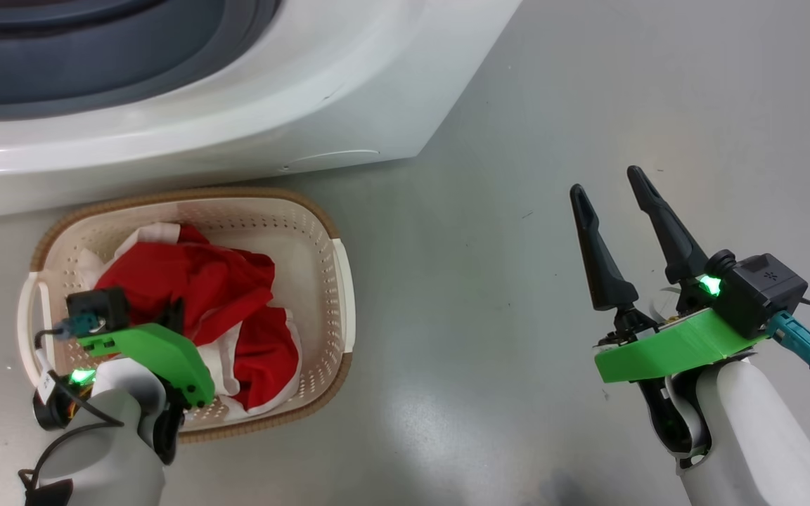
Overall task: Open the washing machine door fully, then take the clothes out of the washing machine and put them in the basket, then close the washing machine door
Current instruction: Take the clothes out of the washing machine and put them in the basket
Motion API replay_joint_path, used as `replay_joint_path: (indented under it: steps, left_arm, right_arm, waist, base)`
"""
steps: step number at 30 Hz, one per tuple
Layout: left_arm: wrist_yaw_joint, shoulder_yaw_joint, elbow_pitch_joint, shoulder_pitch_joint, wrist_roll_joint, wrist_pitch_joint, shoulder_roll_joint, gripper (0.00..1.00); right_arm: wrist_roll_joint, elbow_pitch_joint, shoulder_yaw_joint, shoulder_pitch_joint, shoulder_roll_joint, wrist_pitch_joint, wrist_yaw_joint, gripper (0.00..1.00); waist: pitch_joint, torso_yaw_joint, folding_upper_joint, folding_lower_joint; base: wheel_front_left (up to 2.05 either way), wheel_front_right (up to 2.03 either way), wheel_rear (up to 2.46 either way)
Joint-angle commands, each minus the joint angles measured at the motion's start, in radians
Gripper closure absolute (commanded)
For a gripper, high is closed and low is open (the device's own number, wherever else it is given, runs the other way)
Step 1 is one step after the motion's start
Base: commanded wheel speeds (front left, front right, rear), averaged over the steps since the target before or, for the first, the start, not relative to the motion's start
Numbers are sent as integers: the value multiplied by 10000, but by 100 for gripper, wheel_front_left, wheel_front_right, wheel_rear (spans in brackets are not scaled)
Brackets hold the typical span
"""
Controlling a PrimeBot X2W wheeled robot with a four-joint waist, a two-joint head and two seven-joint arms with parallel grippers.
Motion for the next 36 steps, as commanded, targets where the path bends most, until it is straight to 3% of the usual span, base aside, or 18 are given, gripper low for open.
replay_joint_path:
  steps: [1, 2, 20, 36]
  left_arm:
    - [-95, 120, -26, -67, -19, -140, 252, 17]
    - [-111, 117, -10, -67, -50, -161, 237, 0]
    - [-226, 237, -903, 448, -692, -723, 235, 0]
    - [-140, 1364, -5917, 3059, 287, -736, 349, 0]
  right_arm:
    - [148, -167, 87, 18, 26, -61, 62, 0]
    - [150, -153, 67, 19, 26, -61, 62, 0]
    - [-284, 208, -466, 115, 26, -61, 62, 0]
    - [-829, 366, -1028, 766, 26, -61, 62, 0]
  waist:
    - [-14, 24, 0, 0]
    - [-39, 47, 0, 0]
    - [-1413, 732, 0, 0]
    - [-3304, 1101, 0, 0]
  base:
    - [0, 0, 0]
    - [0, 0, 0]
    - [0, 0, 0]
    - [0, 0, 0]
